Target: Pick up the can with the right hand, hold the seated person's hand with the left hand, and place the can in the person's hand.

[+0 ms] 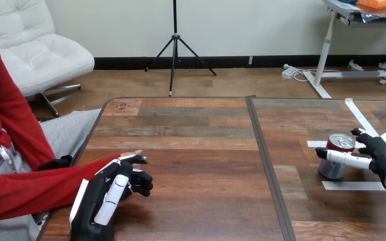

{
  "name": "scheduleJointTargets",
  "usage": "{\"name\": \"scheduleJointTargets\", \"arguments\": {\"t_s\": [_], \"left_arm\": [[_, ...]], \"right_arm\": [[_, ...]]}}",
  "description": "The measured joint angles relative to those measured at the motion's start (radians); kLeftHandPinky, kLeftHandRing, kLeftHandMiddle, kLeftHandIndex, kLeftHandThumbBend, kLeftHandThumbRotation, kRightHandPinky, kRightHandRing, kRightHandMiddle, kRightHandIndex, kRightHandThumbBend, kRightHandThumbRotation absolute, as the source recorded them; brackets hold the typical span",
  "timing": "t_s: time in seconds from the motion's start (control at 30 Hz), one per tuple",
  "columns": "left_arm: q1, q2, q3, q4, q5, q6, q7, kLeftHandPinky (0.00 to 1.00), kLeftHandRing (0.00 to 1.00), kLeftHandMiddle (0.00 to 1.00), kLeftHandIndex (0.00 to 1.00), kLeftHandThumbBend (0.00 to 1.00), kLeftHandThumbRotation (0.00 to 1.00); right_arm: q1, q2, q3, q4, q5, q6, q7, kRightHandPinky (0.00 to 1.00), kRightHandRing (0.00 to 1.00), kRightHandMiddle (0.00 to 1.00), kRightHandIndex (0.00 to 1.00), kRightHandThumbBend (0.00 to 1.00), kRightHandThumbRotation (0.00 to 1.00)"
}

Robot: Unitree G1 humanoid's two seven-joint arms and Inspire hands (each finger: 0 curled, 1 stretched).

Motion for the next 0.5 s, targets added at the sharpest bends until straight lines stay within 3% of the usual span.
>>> {"name": "scheduleJointTargets", "arguments": {"t_s": [0.5], "left_arm": [[0.0, 0.0, 0.0, 0.0, 0.001, 0.0, 0.002, 0.42, 0.48, 0.49, 0.62, 0.7, 0.77]], "right_arm": [[0.001, 0.005, 0.012, 0.0, -0.013, 0.0, -0.061, 0.58, 0.64, 0.67, 0.67, 1.0, 0.12]]}}
